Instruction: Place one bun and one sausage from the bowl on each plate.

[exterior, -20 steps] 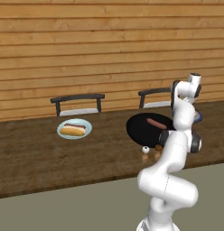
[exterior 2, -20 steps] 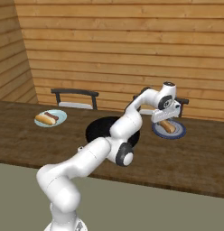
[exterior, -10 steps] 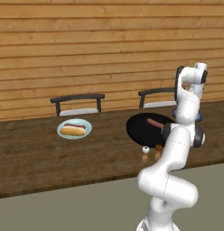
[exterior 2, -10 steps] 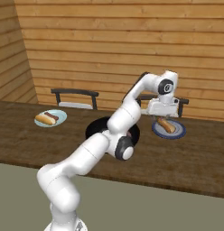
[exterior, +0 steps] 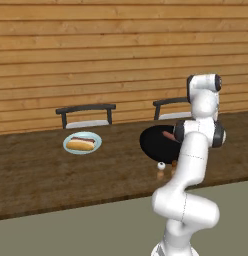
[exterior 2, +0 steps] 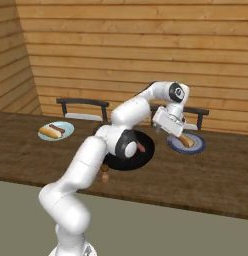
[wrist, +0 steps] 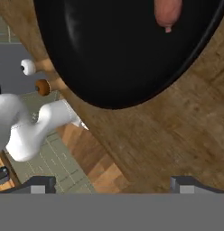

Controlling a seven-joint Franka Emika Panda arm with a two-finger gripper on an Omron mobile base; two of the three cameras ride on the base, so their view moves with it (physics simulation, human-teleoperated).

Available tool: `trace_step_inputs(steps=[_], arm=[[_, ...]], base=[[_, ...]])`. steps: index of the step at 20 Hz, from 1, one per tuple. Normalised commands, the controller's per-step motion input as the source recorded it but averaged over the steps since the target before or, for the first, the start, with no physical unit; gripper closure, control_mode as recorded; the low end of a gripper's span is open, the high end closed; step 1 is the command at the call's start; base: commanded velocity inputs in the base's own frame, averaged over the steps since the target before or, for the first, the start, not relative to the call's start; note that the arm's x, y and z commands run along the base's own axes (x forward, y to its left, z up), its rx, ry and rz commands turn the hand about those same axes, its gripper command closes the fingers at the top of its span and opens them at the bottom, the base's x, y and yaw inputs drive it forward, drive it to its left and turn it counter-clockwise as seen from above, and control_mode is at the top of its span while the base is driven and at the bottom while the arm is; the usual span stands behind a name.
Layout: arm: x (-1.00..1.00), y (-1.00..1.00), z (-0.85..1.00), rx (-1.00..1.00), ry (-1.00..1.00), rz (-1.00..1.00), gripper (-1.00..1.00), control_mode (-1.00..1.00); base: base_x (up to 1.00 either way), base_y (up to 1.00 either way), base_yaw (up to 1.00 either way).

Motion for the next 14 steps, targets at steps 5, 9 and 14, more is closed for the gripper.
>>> trace_step_inputs(steps=[5, 9, 14], arm=[[-0.38, 0.55, 0.66, 0.07, 0.0, 0.23, -1.0, -1.0], [-0.07, 1.0, 0.09, -0.25, -0.41, 0.09, -1.0, -1.0], [0.24, 0.48, -0.32, 0.0, -0.45, -0.11, -1.0, -1.0]], base=[[0.0, 0.0, 0.0], [0.0, 0.0, 0.0], [0.0, 0.0, 0.0]])
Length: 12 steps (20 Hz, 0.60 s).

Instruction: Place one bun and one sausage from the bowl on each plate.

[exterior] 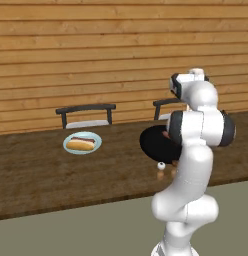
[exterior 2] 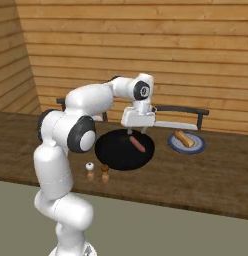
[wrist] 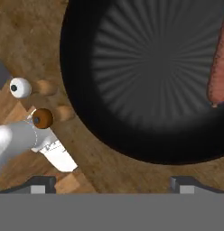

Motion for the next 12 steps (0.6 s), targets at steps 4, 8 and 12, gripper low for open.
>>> trace_step_inputs(steps=[4, 8, 12], arm=[[0.42, 0.25, -0.19, -0.05, -0.54, -0.21, -1.0, -1.0], [0.67, 0.23, -0.29, -0.19, -0.34, -0.11, -1.0, -1.0], [0.37, 0.0, -0.54, -0.21, -0.08, -0.37, -1.0, -1.0]], base=[[0.0, 0.0, 0.0], [0.0, 0.0, 0.0], [0.0, 0.0, 0.0]])
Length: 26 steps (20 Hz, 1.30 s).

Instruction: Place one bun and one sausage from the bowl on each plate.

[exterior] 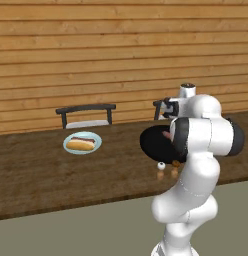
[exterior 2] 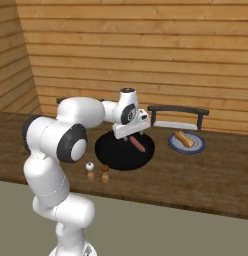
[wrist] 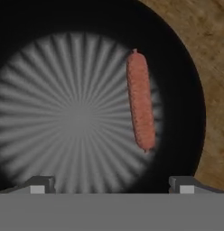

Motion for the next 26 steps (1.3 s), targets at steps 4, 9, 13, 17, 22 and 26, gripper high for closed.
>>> trace_step_inputs(steps=[4, 9, 13, 17, 22, 26], arm=[[0.23, 0.14, -0.31, -0.04, -0.04, -0.14, -1.0, -1.0], [0.37, -0.04, -0.43, -0.05, -0.09, 0.0, -1.0, -1.0], [0.15, 0.0, -0.34, 0.0, -0.08, 0.0, -1.0, -1.0], [0.16, -0.11, -0.33, 0.0, -0.06, 0.04, -1.0, -1.0], [0.22, -0.06, -0.04, 0.0, -0.01, 0.06, -1.0, -1.0], [0.22, -0.12, 0.0, 0.0, -0.02, 0.04, -1.0, -1.0]], base=[[0.0, 0.0, 0.0], [0.0, 0.0, 0.0], [0.0, 0.0, 0.0], [0.0, 0.0, 0.0], [0.0, 0.0, 0.0], [0.0, 0.0, 0.0]])
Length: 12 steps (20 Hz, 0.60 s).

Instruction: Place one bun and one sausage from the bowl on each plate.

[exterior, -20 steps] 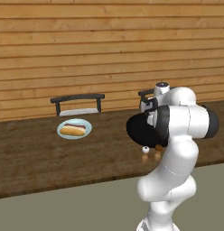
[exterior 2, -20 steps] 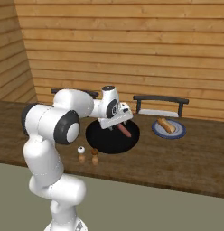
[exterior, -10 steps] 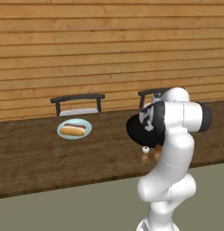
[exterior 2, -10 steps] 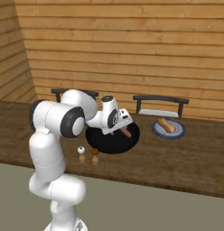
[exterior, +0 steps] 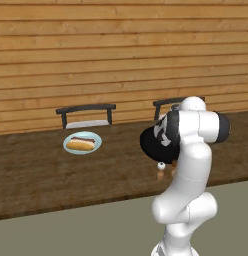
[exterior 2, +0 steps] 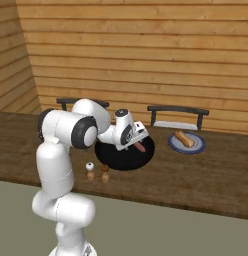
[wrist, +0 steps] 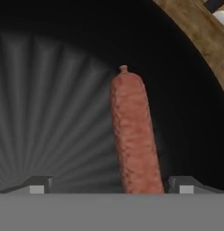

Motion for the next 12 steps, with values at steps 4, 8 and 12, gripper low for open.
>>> trace_step_inputs(steps=[4, 8, 12], arm=[[0.25, -0.11, -0.04, -0.01, -0.08, 0.03, -1.0, -1.0], [0.16, -0.01, -0.23, -0.02, -0.11, 0.02, -1.0, -1.0], [0.0, 0.0, -0.17, 0.0, -0.01, 0.0, 1.0, -1.0]], base=[[0.0, 0.0, 0.0], [0.0, 0.0, 0.0], [0.0, 0.0, 0.0]])
